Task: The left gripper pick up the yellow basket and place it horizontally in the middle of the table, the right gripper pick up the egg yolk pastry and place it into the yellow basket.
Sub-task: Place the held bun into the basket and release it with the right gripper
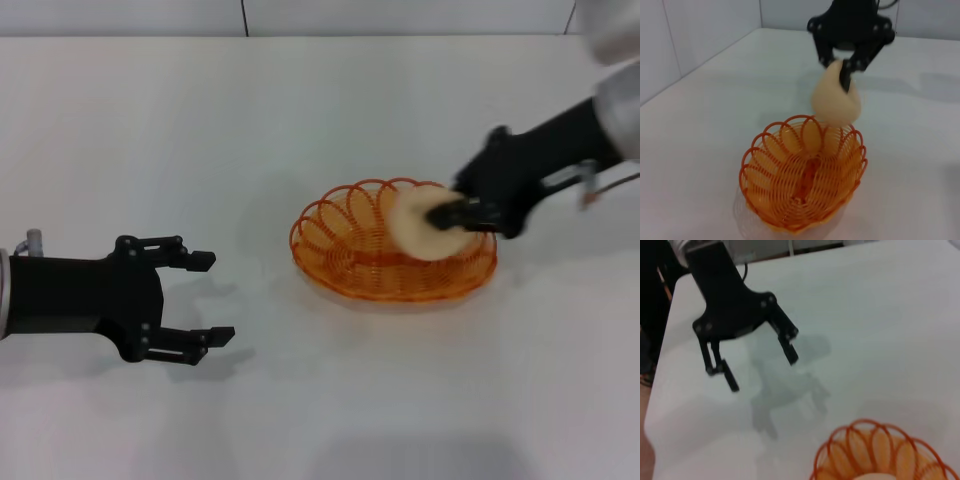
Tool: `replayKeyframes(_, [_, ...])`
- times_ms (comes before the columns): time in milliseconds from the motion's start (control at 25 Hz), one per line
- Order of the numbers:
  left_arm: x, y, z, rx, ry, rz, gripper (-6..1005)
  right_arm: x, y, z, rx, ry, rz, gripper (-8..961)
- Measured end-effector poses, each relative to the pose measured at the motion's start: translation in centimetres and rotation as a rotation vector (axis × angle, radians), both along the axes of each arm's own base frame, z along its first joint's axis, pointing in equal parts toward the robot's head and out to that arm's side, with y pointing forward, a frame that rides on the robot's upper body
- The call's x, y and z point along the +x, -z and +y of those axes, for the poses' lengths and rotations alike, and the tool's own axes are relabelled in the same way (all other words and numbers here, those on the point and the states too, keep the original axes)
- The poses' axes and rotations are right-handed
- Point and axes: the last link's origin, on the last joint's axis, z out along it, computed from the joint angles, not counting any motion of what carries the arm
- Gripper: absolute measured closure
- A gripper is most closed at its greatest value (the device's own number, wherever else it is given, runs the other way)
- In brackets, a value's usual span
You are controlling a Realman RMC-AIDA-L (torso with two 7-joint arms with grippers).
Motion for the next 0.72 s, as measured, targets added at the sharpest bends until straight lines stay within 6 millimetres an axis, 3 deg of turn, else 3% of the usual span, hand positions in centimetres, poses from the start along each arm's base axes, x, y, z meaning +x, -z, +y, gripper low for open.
replayKeyframes(200, [0.1,0.0,0.1,-0.001,0.001,-0.001,164,-0.1,2.3,0.3,0.026,-0.003,0.014,900])
replayKeyframes(480, [0.2,0.3,0.0,-0.009,0.007,-0.005,165,0.5,3.3,0.4,0.029,0.042,0.074,886])
replayKeyframes(720, [0.3,0.3,0.0,-0.01,0.007,-0.007,165,1.2,3.0,0.4,0.049,0.053,0.092,714])
